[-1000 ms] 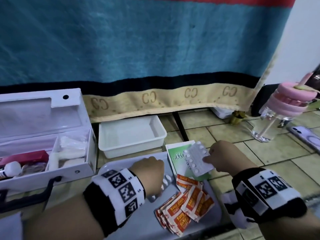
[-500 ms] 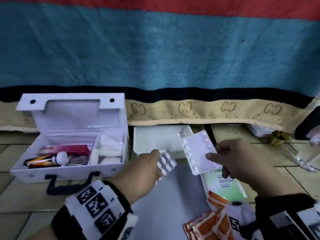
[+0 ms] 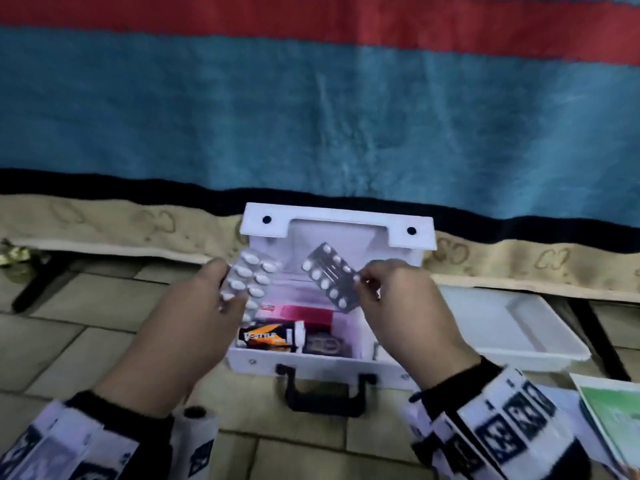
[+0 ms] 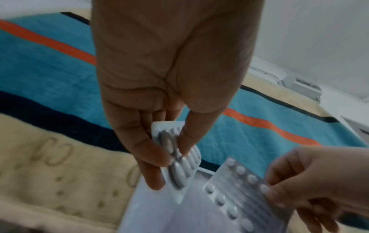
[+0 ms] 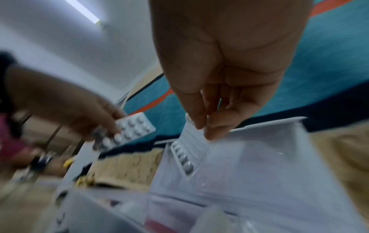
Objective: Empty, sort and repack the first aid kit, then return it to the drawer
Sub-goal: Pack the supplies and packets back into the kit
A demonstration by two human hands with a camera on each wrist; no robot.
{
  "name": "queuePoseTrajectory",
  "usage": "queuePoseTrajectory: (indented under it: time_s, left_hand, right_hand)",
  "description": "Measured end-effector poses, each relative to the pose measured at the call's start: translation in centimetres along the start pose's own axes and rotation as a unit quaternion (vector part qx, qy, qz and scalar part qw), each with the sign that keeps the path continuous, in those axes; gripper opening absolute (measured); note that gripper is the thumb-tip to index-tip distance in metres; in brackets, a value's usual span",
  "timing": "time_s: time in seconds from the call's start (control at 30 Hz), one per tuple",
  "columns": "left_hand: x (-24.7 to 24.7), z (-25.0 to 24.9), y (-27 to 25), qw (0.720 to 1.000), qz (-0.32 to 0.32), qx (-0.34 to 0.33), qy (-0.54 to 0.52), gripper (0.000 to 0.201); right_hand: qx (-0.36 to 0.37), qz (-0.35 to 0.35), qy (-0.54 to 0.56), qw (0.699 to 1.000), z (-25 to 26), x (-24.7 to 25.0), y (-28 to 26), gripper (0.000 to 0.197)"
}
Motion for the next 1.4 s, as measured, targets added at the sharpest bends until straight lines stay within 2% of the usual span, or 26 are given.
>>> queuePoseTrajectory:
  time_s: [0.1,0.17,0.27,0.37,0.53,0.77,0.97,1.1,1.3,1.4]
  left_hand:
    - [1.2,3.1,1.7,1.0,-0.001,-0.022,0.007,0.023]
    - [1.4,4.4,2.5,0.999,0.012,-0.036,0.004,0.016]
    - [1.3,5.6,3.3,0.998,0.035,-0.055,-0.006,0.024]
    - [0.9,6.1,3.8,0.996,0.058,-0.063,-0.017,0.023]
    - [0.6,6.2,4.8,0.996,0.062,-0.057,-0.02,0.018]
    - [-0.3,5.4,5.5,0.996,0.074,-0.044,-0.005,0.031]
    - [-1.0,4.2,6.0,0.994,0.09,-0.058,-0.004,0.016]
    - [-1.4,4.5,6.0,0.995,0.091,-0.047,-0.003,0.016]
    - [-2.2,4.6,6.1,0.993,0.108,-0.041,0.01,0.018]
    - [-2.3,4.1,6.2,0.992,0.115,-0.053,0.004,0.016]
  right_hand:
    - [0.058,0.058,-0.133,0.988,4.4,-3.8,3.0,0.017]
    - [0.068,0.111,-0.175,0.976,5.8,-5.8,4.6,0.02]
    - [0.081,0.172,-0.211,0.959,7.2,-8.3,6.1,0.018]
    - [0.062,0.188,-0.209,0.958,7.6,-9.6,7.3,0.02]
    - [0.025,0.238,-0.157,0.958,6.9,-11.0,8.0,0.02]
    - [0.021,0.246,-0.119,0.962,6.5,-10.6,7.8,0.028]
    - [0.048,0.26,-0.114,0.958,7.2,-10.8,7.1,0.022]
    - [0.039,0.262,-0.134,0.955,6.4,-11.4,7.9,0.026]
    - [0.025,0.231,-0.064,0.97,4.3,-10.3,8.4,0.03]
    - [0.032,0.219,0.015,0.975,4.6,-8.6,8.1,0.028]
Point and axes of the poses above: each hand's wrist, its own y-axis towards the middle knuckle, its own x-axis out of the back of the hand, z = x × y, the point moved 9 cm from there along y, towards the middle knuckle, and after that the axes turned 2 degrees about -y, right-handed, at the moved point
